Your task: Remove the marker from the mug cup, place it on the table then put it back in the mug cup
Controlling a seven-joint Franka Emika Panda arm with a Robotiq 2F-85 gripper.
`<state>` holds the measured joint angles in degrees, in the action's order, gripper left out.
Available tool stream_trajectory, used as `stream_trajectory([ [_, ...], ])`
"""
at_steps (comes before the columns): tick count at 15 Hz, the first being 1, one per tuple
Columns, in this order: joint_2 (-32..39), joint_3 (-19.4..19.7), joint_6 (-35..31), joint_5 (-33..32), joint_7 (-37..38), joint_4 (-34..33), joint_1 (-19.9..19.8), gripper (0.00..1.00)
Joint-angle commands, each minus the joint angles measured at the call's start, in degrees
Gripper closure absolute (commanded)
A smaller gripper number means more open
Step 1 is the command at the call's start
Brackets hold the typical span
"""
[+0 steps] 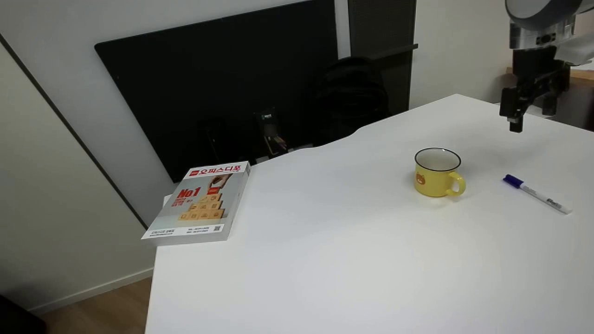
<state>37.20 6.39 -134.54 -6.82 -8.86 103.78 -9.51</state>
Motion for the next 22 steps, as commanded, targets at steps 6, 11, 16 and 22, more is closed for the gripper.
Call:
stream_trajectory([
  [6,-1.62,1.71,-11.71,-2.51,7.14,9.06,2.4,0.0],
  [11,0.78,1.08,-7.92,-2.21,5.42,5.46,1.95,0.0],
  [16,0.81,1.06,-7.64,-2.2,5.42,5.59,1.97,0.0],
  [22,5.67,-0.47,-7.93,-0.71,1.44,3.64,-0.5,0.0],
])
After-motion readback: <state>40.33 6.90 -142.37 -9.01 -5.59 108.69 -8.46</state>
